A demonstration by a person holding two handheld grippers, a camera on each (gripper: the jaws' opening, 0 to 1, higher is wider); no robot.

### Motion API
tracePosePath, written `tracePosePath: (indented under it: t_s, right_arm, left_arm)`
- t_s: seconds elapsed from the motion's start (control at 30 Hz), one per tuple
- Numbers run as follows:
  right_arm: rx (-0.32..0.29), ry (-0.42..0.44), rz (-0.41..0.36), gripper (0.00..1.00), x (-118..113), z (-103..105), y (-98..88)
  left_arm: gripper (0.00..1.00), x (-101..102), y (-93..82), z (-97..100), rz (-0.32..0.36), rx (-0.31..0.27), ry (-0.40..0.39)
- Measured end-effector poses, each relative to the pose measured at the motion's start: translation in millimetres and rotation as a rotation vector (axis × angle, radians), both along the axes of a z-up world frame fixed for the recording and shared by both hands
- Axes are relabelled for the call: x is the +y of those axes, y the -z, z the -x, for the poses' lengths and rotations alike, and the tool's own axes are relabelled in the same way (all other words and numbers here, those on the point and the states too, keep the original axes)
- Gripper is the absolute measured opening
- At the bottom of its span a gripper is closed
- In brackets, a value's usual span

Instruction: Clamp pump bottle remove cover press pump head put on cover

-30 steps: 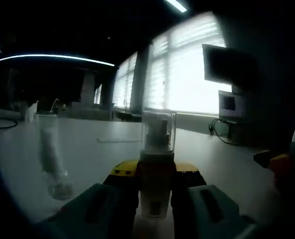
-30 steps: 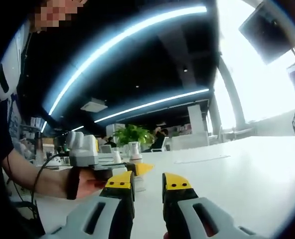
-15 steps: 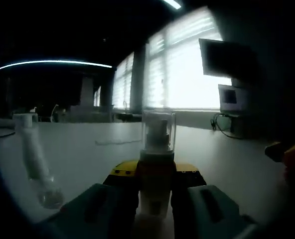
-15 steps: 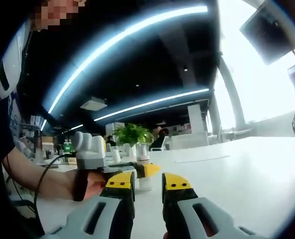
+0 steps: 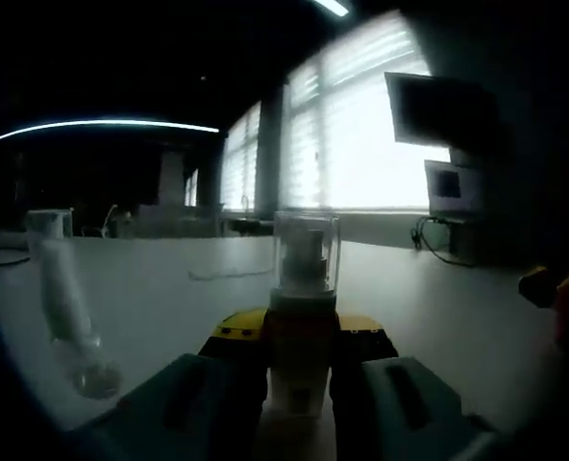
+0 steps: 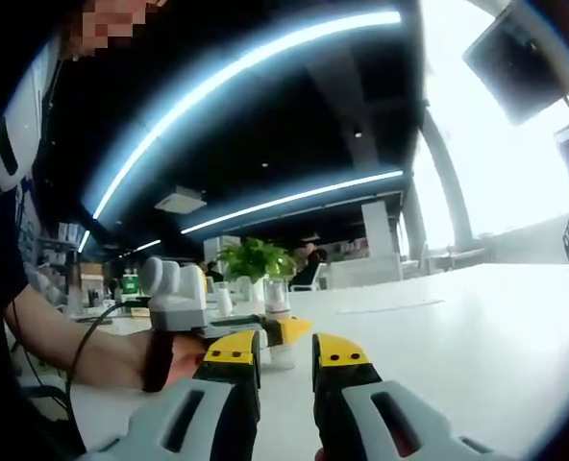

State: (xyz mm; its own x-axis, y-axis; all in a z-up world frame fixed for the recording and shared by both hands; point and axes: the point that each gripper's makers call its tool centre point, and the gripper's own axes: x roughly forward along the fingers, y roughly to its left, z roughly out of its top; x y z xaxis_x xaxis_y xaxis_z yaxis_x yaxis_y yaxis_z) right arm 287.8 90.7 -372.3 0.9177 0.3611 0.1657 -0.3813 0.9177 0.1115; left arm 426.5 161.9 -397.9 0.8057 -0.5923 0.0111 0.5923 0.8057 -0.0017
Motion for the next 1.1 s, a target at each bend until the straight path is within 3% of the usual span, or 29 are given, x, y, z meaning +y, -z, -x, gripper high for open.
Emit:
tracePosePath:
  t_s: [0.87,1.1]
  right_arm:
    - [0.002,-0.008,0.007,0.15,2.8,1.0,0.9]
    - [0.003,-0.010,0.007,0.15,3.1,1.0,1.2]
  left_arm:
    - [0.15,-1.5,1.2,0.9,0.009,0.023,0.031]
    - [0.20,-5.5,-2.4,3.5,0.025,0.021,0.055]
